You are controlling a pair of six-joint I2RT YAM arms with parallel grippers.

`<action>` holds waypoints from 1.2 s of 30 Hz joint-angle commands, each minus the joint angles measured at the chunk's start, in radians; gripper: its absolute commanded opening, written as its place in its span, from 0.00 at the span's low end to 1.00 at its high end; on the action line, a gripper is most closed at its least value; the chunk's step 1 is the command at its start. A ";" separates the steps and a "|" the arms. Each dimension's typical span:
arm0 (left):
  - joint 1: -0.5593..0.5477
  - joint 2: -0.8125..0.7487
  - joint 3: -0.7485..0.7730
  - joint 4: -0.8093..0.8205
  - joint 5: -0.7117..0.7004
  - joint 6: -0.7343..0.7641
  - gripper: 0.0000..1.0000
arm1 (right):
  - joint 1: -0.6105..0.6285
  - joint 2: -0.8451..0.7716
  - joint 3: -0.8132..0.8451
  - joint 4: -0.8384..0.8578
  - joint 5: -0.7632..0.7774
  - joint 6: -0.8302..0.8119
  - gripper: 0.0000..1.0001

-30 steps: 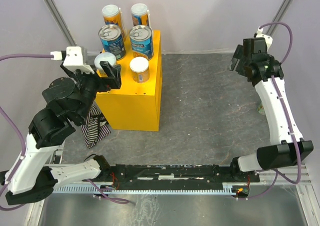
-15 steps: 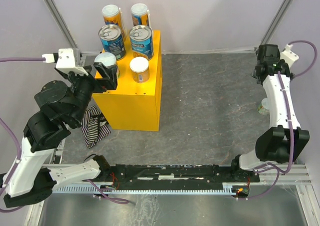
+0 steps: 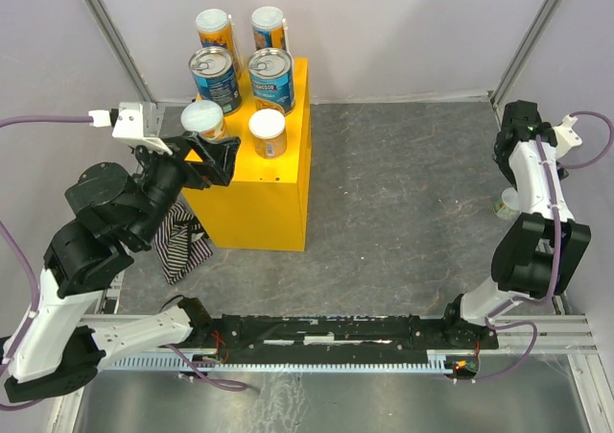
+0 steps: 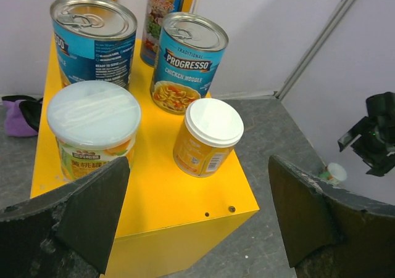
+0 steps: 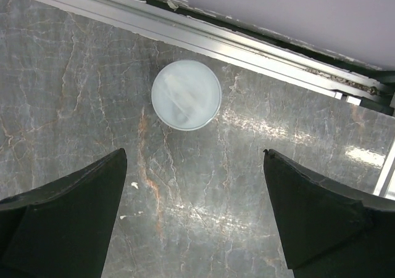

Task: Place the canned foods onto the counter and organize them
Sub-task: Pick up the canned food from the center of the board.

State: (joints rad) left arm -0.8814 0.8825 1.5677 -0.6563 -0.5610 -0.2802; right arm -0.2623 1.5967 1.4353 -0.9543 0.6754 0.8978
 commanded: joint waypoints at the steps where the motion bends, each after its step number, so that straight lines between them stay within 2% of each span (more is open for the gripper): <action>1: 0.001 -0.015 -0.018 0.048 0.077 -0.062 0.99 | -0.008 0.030 -0.036 0.027 0.049 0.078 0.99; 6: 0.002 -0.041 -0.046 0.084 0.073 -0.048 0.99 | -0.031 0.045 -0.096 0.096 0.034 0.097 0.99; 21: 0.001 -0.055 -0.087 0.198 0.096 0.034 0.99 | -0.044 0.178 -0.063 0.147 0.029 0.144 0.99; 36: 0.001 -0.035 -0.103 0.224 0.097 0.068 0.99 | -0.060 0.254 -0.023 0.172 0.038 0.148 0.99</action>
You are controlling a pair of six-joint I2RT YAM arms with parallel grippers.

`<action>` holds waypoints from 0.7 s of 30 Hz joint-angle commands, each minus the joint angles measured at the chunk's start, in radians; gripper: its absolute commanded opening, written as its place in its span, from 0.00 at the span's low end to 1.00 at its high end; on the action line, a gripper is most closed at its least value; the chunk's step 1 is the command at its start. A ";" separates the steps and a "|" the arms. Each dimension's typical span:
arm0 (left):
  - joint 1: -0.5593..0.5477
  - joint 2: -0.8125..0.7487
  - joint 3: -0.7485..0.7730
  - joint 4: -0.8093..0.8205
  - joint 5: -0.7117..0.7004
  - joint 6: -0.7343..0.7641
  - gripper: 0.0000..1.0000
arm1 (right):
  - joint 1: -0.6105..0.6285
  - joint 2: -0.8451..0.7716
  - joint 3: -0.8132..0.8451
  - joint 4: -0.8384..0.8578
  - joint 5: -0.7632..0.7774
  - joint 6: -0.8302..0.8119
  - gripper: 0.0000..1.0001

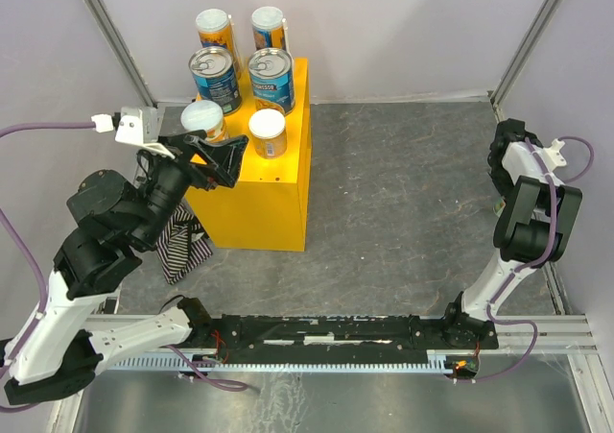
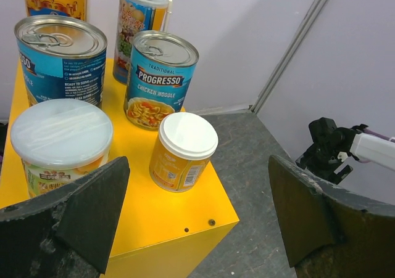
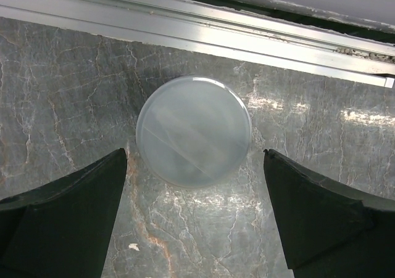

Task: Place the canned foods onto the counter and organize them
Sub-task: Pick up the canned food from the center of the board.

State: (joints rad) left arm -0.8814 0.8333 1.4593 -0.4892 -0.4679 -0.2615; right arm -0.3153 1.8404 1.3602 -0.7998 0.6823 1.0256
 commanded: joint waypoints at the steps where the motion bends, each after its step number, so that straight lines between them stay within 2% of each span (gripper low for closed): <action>1: 0.001 0.016 0.006 0.057 0.005 0.051 0.99 | -0.007 0.012 0.052 0.022 0.031 0.022 0.99; 21: 0.000 0.030 0.008 0.076 0.001 0.050 0.99 | -0.038 0.083 0.095 0.014 0.044 0.014 0.99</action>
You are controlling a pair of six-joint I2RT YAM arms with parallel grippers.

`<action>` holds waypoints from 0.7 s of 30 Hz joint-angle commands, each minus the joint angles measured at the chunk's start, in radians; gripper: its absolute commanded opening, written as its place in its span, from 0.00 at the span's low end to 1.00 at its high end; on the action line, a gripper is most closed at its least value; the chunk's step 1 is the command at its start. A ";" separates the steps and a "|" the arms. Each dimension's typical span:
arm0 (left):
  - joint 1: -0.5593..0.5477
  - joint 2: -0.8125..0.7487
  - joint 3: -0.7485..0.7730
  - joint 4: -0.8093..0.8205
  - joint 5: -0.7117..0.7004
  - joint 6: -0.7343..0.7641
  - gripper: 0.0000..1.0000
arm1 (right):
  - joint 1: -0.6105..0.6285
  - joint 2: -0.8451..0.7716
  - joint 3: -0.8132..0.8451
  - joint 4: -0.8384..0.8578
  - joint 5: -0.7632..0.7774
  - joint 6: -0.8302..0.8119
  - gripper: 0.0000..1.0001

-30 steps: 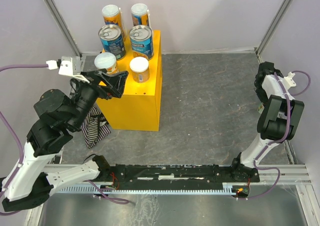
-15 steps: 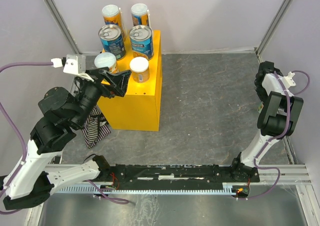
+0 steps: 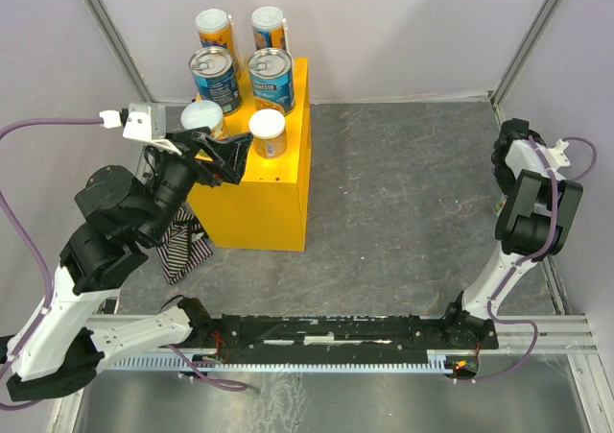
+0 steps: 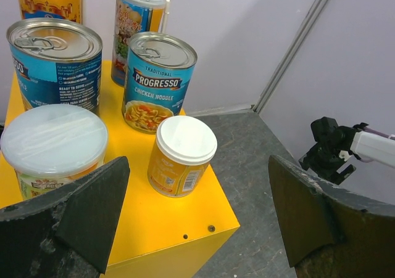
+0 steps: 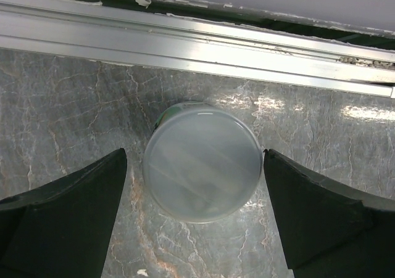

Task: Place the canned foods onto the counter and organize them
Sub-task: Pick up the canned food from the center of the board.

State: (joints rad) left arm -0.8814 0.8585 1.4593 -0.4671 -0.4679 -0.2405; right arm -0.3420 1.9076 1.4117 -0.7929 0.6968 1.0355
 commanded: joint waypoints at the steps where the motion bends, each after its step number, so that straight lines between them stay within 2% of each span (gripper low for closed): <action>1: 0.002 0.006 0.009 0.056 0.002 0.028 0.99 | -0.014 0.021 0.044 0.008 0.028 0.003 0.99; 3: 0.001 0.007 0.008 0.058 0.003 0.025 1.00 | -0.014 0.026 0.043 0.014 0.027 -0.006 0.99; 10: 0.001 0.005 0.005 0.053 0.004 0.012 1.00 | -0.016 0.022 0.014 0.056 -0.007 -0.042 0.83; 13: 0.001 -0.002 0.006 0.049 0.001 0.009 1.00 | -0.015 0.001 -0.019 0.098 -0.045 -0.071 0.68; 15: 0.002 -0.007 0.002 0.047 -0.005 0.007 1.00 | -0.012 -0.011 -0.039 0.127 -0.082 -0.100 0.55; 16: 0.001 -0.011 0.001 0.046 -0.008 0.006 1.00 | -0.010 -0.018 -0.046 0.133 -0.095 -0.113 0.44; 21: 0.001 -0.025 -0.002 0.041 -0.017 0.006 1.00 | 0.044 -0.044 -0.055 0.152 -0.123 -0.203 0.17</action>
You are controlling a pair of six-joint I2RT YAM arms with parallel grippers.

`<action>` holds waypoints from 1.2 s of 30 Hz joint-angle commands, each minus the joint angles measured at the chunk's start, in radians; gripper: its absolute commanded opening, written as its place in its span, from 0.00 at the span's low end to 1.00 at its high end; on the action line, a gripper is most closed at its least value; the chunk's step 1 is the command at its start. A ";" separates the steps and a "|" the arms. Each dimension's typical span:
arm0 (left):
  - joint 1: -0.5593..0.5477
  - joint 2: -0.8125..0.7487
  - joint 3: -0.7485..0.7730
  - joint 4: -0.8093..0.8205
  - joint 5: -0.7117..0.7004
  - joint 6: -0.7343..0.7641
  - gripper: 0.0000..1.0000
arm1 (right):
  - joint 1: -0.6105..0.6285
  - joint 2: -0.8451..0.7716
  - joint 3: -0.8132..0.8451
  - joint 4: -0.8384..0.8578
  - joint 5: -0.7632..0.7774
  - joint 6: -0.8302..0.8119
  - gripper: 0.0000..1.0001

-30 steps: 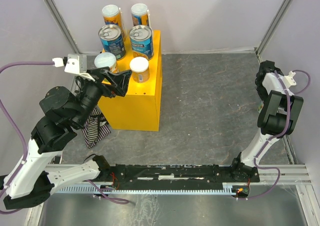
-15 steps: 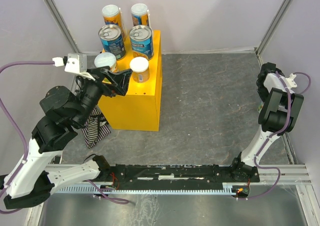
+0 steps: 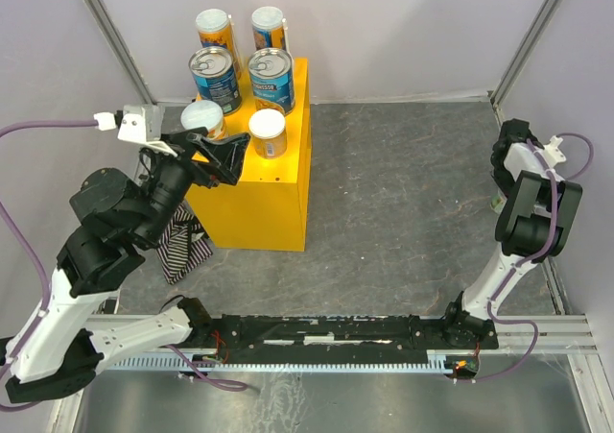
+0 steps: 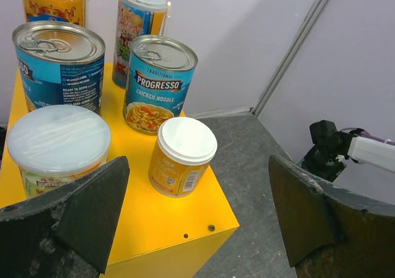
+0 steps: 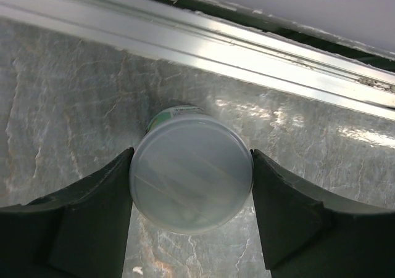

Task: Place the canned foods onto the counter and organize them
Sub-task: Pick up the canned food from the center of the board, then place the canned food at the center of the board.

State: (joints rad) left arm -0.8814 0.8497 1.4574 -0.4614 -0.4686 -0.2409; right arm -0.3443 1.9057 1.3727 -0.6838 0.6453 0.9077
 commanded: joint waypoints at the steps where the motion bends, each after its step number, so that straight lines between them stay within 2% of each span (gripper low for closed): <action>1: 0.002 -0.019 -0.001 0.032 -0.016 0.008 1.00 | 0.057 -0.051 -0.025 0.051 -0.082 -0.089 0.15; 8: 0.001 -0.049 -0.017 0.026 -0.006 0.005 1.00 | 0.198 -0.093 -0.057 0.084 -0.129 -0.239 0.08; 9: 0.001 -0.060 -0.021 0.024 0.001 0.002 1.00 | 0.276 -0.115 -0.065 0.090 -0.145 -0.263 0.08; 15: 0.001 -0.088 -0.030 0.012 0.018 -0.012 1.00 | 0.457 -0.144 -0.063 0.076 -0.157 -0.286 0.06; 26: 0.002 -0.140 -0.025 -0.025 0.042 -0.036 0.99 | 0.787 -0.169 -0.085 0.036 -0.166 -0.280 0.06; 36: 0.001 -0.156 -0.014 -0.054 0.062 -0.055 0.99 | 0.987 -0.247 -0.254 0.174 -0.242 -0.370 0.13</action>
State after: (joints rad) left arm -0.8814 0.6971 1.4200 -0.5110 -0.4351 -0.2565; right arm 0.6003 1.7222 1.1679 -0.5961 0.4427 0.5877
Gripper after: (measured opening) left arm 0.992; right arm 0.740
